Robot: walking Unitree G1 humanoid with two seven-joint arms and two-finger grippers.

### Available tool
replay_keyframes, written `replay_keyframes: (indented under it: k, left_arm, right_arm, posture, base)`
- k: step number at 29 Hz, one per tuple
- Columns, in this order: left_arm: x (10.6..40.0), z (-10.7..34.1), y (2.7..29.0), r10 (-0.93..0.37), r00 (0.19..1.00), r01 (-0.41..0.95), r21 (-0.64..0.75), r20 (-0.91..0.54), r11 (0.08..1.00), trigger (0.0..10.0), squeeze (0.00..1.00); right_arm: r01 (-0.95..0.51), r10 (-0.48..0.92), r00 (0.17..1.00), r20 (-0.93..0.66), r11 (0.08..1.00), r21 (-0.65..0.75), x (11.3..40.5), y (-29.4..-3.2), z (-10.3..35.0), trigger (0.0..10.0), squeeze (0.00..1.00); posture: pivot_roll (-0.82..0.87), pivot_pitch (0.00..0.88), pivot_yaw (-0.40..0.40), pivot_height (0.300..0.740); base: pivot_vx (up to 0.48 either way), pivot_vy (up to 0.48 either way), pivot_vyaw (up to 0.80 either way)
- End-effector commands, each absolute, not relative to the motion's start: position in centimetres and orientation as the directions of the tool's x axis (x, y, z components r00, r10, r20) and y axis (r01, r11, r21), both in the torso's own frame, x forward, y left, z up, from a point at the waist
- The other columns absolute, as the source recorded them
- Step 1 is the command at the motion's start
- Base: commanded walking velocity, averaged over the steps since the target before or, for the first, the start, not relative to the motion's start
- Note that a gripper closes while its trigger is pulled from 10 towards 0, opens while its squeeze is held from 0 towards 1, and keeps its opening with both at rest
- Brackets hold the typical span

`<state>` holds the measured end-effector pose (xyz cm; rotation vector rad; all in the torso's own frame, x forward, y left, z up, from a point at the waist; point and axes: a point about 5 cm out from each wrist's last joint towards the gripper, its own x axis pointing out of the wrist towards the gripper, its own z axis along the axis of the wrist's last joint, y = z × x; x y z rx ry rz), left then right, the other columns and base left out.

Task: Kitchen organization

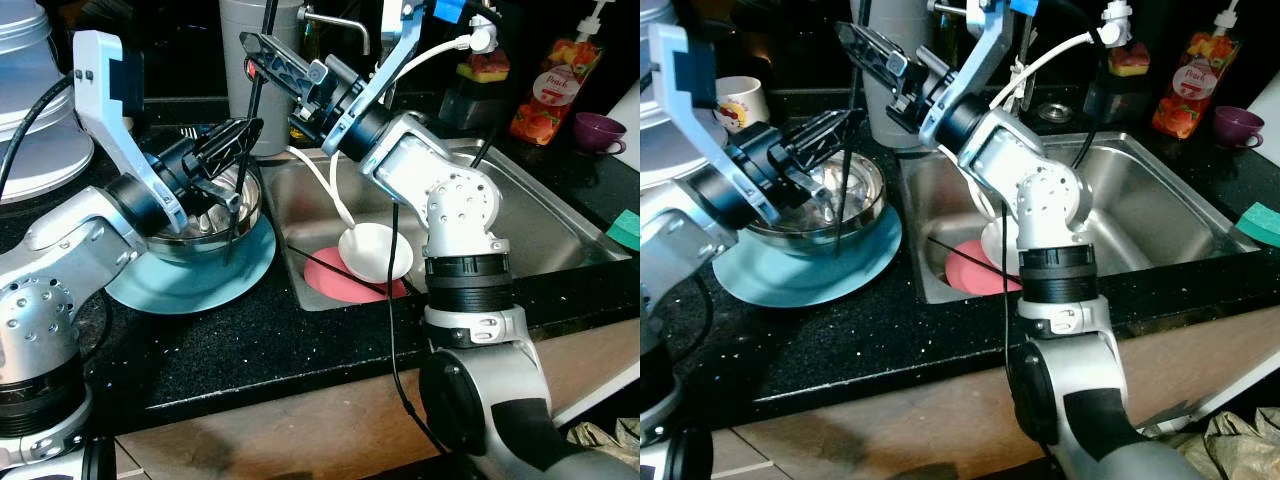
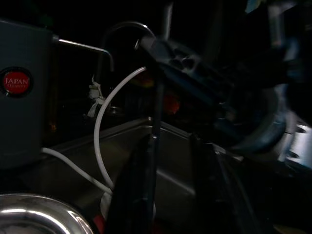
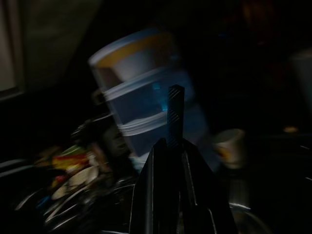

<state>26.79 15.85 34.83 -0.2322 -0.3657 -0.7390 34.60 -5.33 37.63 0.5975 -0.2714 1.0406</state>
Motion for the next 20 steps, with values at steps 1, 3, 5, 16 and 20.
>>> replay_keyframes:
  k: [1, 3, 5, 16, 20]
  left_arm:
    - [26.5, 35.1, 15.5, -0.628, 0.664, 0.703, -0.053, 0.406, 0.709, 10.0, 1.00]
    - [26.5, 35.2, 15.6, -0.624, 0.670, 0.696, -0.049, 0.403, 0.716, 10.0, 0.07]
    - [26.6, 35.2, 15.6, -0.621, 0.670, 0.697, -0.056, 0.407, 0.715, 10.0, 0.00]
    - [26.7, 35.4, 16.6, -0.587, 0.707, 0.648, -0.029, 0.396, 0.761, 10.0, 0.00]
    - [27.2, 35.3, 17.8, -0.543, 0.762, 0.578, 0.008, 0.352, 0.816, 10.0, 0.00]
  right_arm:
    - [-0.863, 0.713, 0.502, 0.490, 0.378, 0.334, 34.7, -5.6, 37.9, 0.0, 0.00]
    - [-0.862, 0.711, 0.505, 0.490, 0.386, 0.328, 34.8, -5.8, 38.0, 0.0, 0.00]
    - [-0.857, 0.706, 0.514, 0.486, 0.411, 0.310, 35.0, -6.3, 38.1, 0.0, 0.00]
    - [-0.812, 0.697, 0.571, 0.432, 0.559, 0.171, 36.3, -9.7, 38.9, 0.0, 0.00]
    - [-0.797, 0.695, 0.586, 0.417, 0.588, 0.140, 36.6, -10.9, 39.2, 0.0, 0.00]
  posture:
    - [0.04, 0.090, -0.056, 0.740]
    - [0.04, 0.091, -0.055, 0.740]
    - [0.04, 0.089, -0.055, 0.740]
    - [0.04, 0.075, -0.058, 0.740]
    - [0.04, 0.065, -0.059, 0.740]
  base:
    - [0.000, 0.000, 0.00]
    - [0.000, 0.000, 0.00]
    - [0.000, 0.000, 0.00]
    - [0.000, 0.000, 0.00]
    - [0.000, 0.000, 0.00]
